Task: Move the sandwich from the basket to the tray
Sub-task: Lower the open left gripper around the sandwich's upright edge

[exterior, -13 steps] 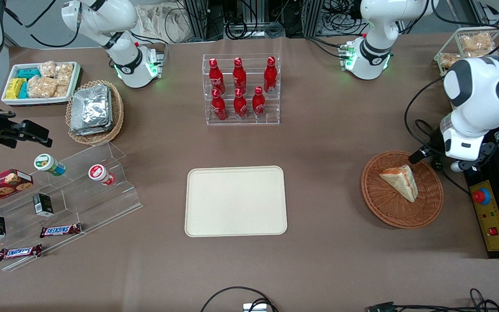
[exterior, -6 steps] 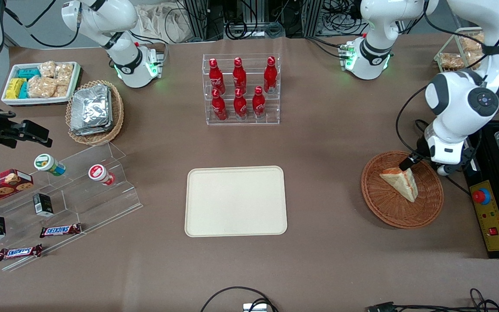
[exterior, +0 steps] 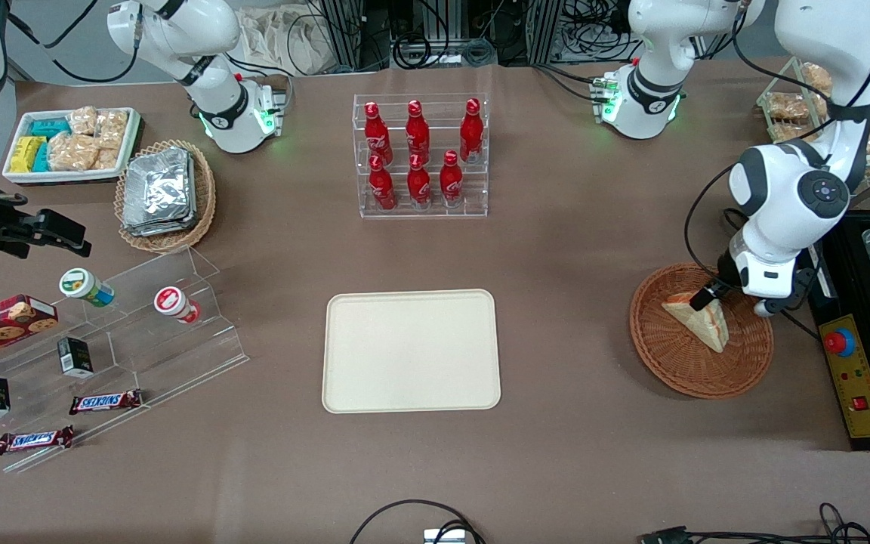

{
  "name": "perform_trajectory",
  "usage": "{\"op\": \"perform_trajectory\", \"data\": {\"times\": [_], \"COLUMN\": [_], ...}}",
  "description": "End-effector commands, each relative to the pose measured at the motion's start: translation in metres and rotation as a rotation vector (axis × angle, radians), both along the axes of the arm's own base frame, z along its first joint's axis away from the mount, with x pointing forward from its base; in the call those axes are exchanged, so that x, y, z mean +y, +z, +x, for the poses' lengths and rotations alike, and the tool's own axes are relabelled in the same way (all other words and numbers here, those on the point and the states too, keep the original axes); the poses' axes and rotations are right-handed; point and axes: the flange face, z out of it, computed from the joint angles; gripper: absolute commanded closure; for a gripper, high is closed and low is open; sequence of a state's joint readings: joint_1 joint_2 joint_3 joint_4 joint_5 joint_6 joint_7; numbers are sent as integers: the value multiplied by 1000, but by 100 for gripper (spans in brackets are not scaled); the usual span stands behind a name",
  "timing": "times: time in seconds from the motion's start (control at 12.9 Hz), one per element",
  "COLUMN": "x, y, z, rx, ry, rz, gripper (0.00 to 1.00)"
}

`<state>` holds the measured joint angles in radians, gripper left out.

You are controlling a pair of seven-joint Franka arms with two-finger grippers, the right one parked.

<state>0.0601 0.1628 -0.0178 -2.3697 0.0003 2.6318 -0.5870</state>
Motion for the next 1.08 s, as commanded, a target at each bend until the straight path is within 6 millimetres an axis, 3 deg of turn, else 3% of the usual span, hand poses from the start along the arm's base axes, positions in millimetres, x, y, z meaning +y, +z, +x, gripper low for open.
{"op": "perform_trajectory", "data": {"times": [0.0,0.23,0.31,0.39,0.54,0.7,1.01], "x": [0,-1,-3,-3,-6,-7,-14], "y": [-12,-23,-24,-24,-26,-25,-8], "z": [2,4,5,5,5,6,10], "rx": [-22,-30,-37,-37,-34,-37,-62], "ry": [20,52,52,52,43,40,-10], "rz": [-3,-8,-8,-8,-8,-8,2], "gripper": [0,1,9,21,64,90,93]}}
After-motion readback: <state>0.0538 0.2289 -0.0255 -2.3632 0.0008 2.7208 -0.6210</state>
